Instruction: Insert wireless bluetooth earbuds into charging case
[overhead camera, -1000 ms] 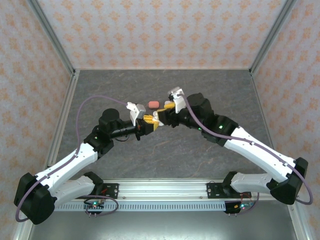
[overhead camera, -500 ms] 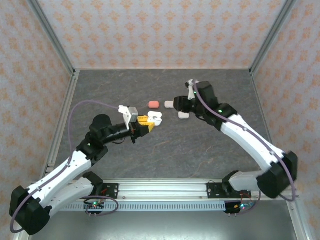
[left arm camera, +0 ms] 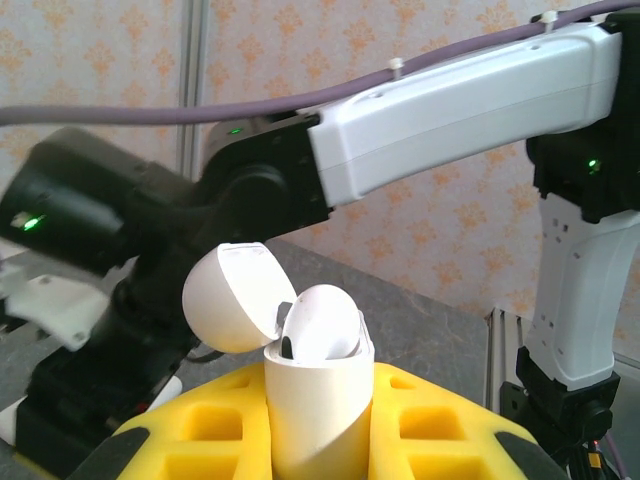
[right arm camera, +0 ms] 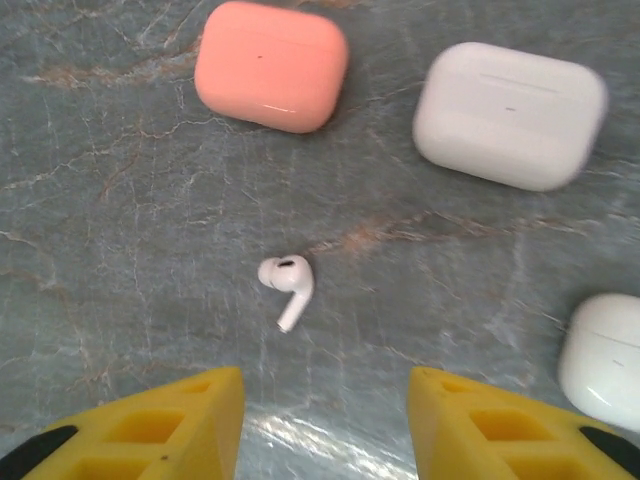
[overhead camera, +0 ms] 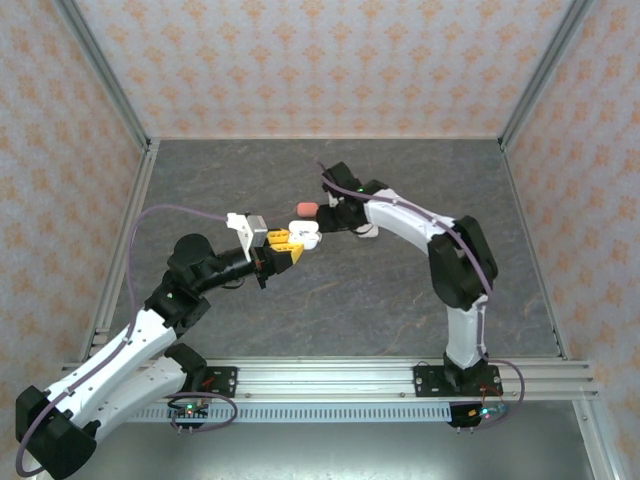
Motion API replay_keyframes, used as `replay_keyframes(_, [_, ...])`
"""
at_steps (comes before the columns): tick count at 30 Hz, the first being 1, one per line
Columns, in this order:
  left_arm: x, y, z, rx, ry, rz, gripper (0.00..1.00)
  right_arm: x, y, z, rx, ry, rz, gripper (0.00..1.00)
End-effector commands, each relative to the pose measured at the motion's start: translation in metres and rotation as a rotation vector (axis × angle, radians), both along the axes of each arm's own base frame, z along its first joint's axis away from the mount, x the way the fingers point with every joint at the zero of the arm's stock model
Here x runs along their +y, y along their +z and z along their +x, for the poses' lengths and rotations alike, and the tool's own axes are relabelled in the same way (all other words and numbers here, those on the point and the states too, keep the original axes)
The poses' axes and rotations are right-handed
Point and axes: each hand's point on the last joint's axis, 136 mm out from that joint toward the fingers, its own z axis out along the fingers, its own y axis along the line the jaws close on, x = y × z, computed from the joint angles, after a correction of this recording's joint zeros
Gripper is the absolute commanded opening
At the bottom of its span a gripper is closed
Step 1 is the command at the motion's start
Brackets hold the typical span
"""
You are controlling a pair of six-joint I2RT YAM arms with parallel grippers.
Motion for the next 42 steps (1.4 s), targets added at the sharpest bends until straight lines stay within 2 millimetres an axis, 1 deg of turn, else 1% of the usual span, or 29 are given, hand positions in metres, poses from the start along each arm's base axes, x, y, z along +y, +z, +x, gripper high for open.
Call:
replay_keyframes(1, [0.001, 0.003, -0.002, -0.039, 0.006, 0.006, 0.00, 0.001, -0.013, -0.001, 0.014, 0.028, -0.112, 0.47])
replay_keyframes(7, [0.001, 0.003, -0.002, -0.041, 0.008, 0.007, 0.00, 0.011, -0.037, 0.008, 0.030, 0.041, -0.194, 0.47])
replay_keyframes(13, [0.002, 0.002, -0.001, -0.043, 0.013, 0.007, 0.00, 0.016, -0.050, 0.014, 0.034, 0.043, -0.215, 0.47])
replay_keyframes(16, [0.001, 0.002, -0.001, -0.043, 0.010, 0.008, 0.00, 0.021, -0.054, 0.012, 0.049, 0.056, -0.204, 0.46])
replay_keyframes(29, [0.000, 0.002, 0.001, -0.040, 0.010, 0.010, 0.00, 0.029, -0.067, 0.009, 0.075, 0.078, -0.182, 0.42])
replay_keyframes(36, [-0.001, 0.001, 0.003, -0.035, 0.013, 0.014, 0.00, 0.032, -0.071, 0.009, 0.083, 0.090, -0.175, 0.35])
replay_keyframes(38, [-0.001, 0.001, 0.003, -0.034, 0.010, 0.014, 0.00, 0.032, -0.071, 0.009, 0.080, 0.091, -0.175, 0.34])
replay_keyframes(42, [-0.001, 0.001, 0.003, -0.032, 0.012, 0.017, 0.00, 0.033, -0.067, 0.010, 0.068, 0.094, -0.169, 0.29])
